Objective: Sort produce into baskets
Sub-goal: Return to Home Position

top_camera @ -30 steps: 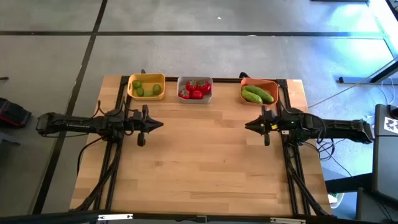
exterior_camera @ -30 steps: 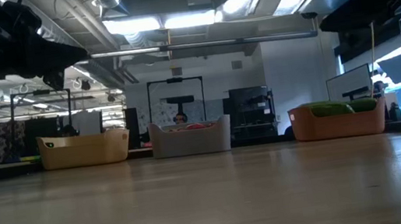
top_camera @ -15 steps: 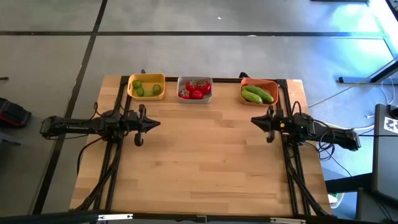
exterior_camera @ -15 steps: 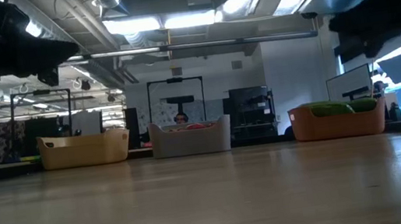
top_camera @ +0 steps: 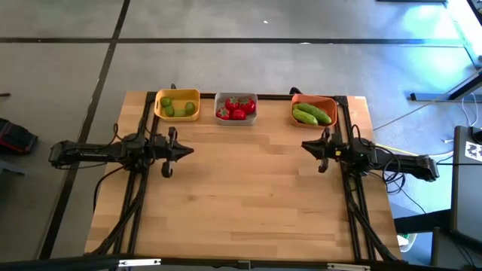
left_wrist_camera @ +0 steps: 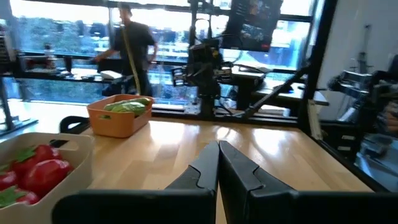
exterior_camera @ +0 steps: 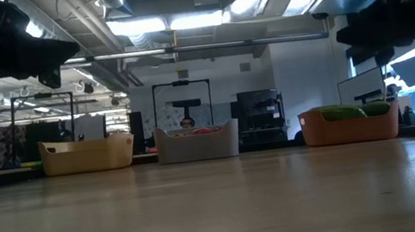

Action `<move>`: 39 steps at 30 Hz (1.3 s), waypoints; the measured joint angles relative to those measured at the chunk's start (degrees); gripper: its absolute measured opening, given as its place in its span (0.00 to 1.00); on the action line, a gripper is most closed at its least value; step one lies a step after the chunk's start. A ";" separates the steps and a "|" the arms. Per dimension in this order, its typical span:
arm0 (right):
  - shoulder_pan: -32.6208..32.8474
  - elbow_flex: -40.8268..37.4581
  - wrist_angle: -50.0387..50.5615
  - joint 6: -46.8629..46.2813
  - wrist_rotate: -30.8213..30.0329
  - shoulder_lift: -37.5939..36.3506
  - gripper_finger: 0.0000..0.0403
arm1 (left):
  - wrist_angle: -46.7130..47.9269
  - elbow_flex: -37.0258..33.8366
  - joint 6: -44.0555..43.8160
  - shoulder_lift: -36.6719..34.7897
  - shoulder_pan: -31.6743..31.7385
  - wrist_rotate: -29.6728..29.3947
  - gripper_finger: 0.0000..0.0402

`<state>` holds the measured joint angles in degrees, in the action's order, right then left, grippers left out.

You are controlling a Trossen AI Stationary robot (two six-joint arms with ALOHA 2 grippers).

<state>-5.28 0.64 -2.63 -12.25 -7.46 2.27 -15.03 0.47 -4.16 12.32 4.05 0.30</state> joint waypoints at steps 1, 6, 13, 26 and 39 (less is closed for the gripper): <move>0.00 -0.02 0.16 0.11 0.53 0.37 0.12 | 0.02 0.01 0.24 0.01 0.00 0.70 0.01; 0.00 -0.07 0.35 0.23 0.98 0.99 0.12 | 3.03 0.07 0.69 0.05 0.09 0.61 0.01; 0.00 -0.13 0.00 0.21 0.96 0.99 0.12 | 9.34 0.09 0.19 0.16 0.09 0.56 0.01; 0.00 -0.17 -0.09 0.15 0.96 0.99 0.12 | 14.53 0.09 -0.34 0.44 0.09 0.28 0.01; 0.00 -0.22 -0.13 0.13 0.96 0.98 0.12 | 14.53 0.09 -0.20 0.44 0.09 0.28 0.01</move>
<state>-5.28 0.43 -2.76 -12.12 -6.50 3.25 -0.49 0.56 -4.35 12.75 4.14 0.58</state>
